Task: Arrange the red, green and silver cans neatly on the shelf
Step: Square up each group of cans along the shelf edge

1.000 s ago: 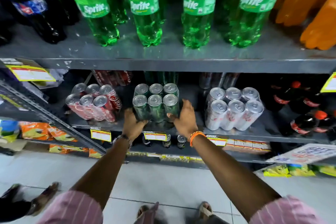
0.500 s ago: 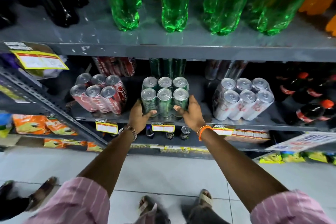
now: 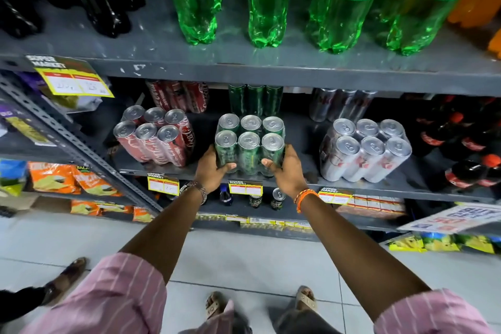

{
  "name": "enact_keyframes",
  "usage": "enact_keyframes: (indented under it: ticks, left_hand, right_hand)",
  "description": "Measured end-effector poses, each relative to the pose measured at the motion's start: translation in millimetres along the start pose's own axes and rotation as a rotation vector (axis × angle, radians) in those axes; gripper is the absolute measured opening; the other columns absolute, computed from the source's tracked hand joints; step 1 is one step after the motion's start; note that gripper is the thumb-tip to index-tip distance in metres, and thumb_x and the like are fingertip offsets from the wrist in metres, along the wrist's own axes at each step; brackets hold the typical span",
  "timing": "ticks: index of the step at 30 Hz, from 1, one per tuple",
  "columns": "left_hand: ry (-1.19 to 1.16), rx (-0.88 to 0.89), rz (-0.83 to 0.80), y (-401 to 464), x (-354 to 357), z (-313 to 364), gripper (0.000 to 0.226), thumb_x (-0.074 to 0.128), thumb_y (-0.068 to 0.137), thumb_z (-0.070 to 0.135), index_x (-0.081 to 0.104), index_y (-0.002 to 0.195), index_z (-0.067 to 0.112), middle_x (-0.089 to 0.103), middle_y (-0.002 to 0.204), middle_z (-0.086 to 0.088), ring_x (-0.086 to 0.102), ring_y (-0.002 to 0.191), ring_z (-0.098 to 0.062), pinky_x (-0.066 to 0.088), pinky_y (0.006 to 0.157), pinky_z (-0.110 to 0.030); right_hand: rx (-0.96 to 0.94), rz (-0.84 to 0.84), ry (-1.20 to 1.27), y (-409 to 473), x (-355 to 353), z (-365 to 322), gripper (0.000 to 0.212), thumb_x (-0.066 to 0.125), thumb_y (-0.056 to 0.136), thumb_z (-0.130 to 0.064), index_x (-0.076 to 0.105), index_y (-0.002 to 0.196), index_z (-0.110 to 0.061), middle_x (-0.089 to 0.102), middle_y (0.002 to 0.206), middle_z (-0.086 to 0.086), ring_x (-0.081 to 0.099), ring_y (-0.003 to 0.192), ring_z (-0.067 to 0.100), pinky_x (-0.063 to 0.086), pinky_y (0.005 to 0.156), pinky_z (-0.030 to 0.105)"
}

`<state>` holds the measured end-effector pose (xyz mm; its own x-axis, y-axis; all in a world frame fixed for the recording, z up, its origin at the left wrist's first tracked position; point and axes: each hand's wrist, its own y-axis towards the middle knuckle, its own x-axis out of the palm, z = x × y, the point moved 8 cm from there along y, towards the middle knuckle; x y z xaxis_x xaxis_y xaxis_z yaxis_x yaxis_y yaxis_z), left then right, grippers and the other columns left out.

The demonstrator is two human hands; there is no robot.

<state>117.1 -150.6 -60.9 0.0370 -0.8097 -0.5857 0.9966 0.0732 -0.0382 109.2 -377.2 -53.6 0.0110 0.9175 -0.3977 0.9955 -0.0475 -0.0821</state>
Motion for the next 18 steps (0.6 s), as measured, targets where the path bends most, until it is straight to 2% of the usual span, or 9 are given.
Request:
enact_keyframes:
  ticks: [2, 6, 9, 11, 13, 14, 16, 17, 18]
  left_hand:
    - [0.030, 0.010, 0.001, -2.5, 0.2, 1.7, 0.062, 0.079, 0.077, 0.017, 0.047, 0.130, 0.008, 0.065, 0.124, -0.009, 0.062, 0.113, -0.021, 0.048, 0.099, -0.033]
    - [0.048, 0.012, 0.119, -14.3, -27.5, 0.2, 0.073, 0.080, 0.076, 0.021, 0.043, 0.137, 0.006, 0.058, 0.136, -0.012, 0.057, 0.123, -0.025, 0.047, 0.105, -0.039]
    - [-0.058, 0.052, 0.288, -33.9, -71.8, -7.0, 0.055, 0.074, 0.079, 0.008, 0.053, 0.130, 0.015, 0.061, 0.130, -0.008, 0.061, 0.117, -0.020, 0.052, 0.099, -0.026]
    - [-0.023, 0.085, 0.495, -49.4, -115.3, -18.5, 0.050, 0.070, 0.075, -0.002, 0.059, 0.121, 0.013, 0.063, 0.121, -0.009, 0.062, 0.109, -0.021, 0.052, 0.093, -0.020]
    - [0.071, 0.023, 0.675, -55.9, -155.4, -41.0, 0.050, 0.068, 0.071, -0.001, 0.058, 0.120, 0.002, 0.059, 0.123, -0.019, 0.056, 0.113, -0.029, 0.051, 0.097, -0.042]
    - [0.093, -0.068, 0.698, -53.9, -171.8, -58.1, 0.059, 0.065, 0.071, 0.003, 0.051, 0.128, -0.003, 0.052, 0.130, -0.025, 0.049, 0.121, -0.034, 0.046, 0.101, -0.052]
    - [0.099, -0.276, 0.545, -38.2, -191.8, -97.6, 0.082, 0.061, 0.076, 0.005, 0.021, 0.146, -0.010, 0.025, 0.152, -0.033, 0.026, 0.142, -0.045, 0.028, 0.116, -0.054]
    - [0.123, -0.323, 0.423, -27.6, -192.0, -109.3, 0.087, 0.059, 0.080, 0.004, 0.009, 0.149, -0.011, 0.013, 0.157, -0.032, 0.014, 0.147, -0.045, 0.018, 0.121, -0.050]
    - [0.131, -0.318, 0.312, -21.3, -195.8, -115.7, 0.086, 0.057, 0.082, 0.001, 0.006, 0.149, -0.012, 0.012, 0.158, -0.030, 0.012, 0.148, -0.043, 0.014, 0.122, -0.046]
  right_hand:
    - [-0.018, 0.026, -0.035, -4.8, -0.5, -4.1, 0.055, 0.076, 0.082, -0.021, 0.046, 0.125, -0.008, 0.056, 0.125, 0.008, 0.055, 0.116, 0.021, 0.047, 0.105, 0.044]
    - [-0.186, 0.262, -0.193, -26.3, -9.1, -37.2, 0.083, 0.077, 0.078, -0.029, 0.031, 0.144, -0.007, 0.036, 0.141, 0.013, 0.033, 0.133, 0.028, 0.032, 0.115, 0.039]
    - [-0.408, 0.356, -0.206, -44.2, 6.2, -83.4, 0.070, 0.070, 0.082, -0.022, 0.037, 0.142, -0.008, 0.035, 0.146, 0.014, 0.030, 0.137, 0.028, 0.028, 0.118, 0.040]
    - [-0.535, 0.301, -0.196, -54.2, 39.7, -113.5, 0.055, 0.067, 0.084, -0.019, 0.047, 0.134, -0.011, 0.041, 0.142, 0.012, 0.033, 0.135, 0.023, 0.028, 0.118, 0.033]
    - [-0.587, 0.159, -0.148, -60.1, 84.8, -133.6, 0.045, 0.066, 0.085, -0.016, 0.053, 0.128, -0.012, 0.045, 0.137, 0.009, 0.039, 0.132, 0.021, 0.031, 0.116, 0.031]
    - [-0.579, 0.080, -0.129, -58.7, 109.5, -140.2, 0.044, 0.065, 0.085, -0.016, 0.053, 0.127, -0.012, 0.046, 0.135, 0.008, 0.041, 0.131, 0.021, 0.033, 0.115, 0.032]
    - [-0.494, -0.011, -0.138, -48.7, 158.5, -146.9, 0.050, 0.067, 0.083, -0.019, 0.050, 0.129, -0.014, 0.047, 0.132, 0.007, 0.043, 0.127, 0.022, 0.037, 0.112, 0.035]
    - [-0.412, -0.007, -0.139, -36.8, 175.8, -140.9, 0.055, 0.070, 0.080, -0.022, 0.049, 0.130, -0.014, 0.048, 0.130, 0.008, 0.045, 0.125, 0.025, 0.038, 0.110, 0.036]
    - [-0.312, 0.016, -0.126, -25.9, 191.8, -136.7, 0.061, 0.073, 0.075, -0.023, 0.049, 0.130, -0.012, 0.050, 0.128, 0.011, 0.048, 0.122, 0.028, 0.040, 0.107, 0.037]
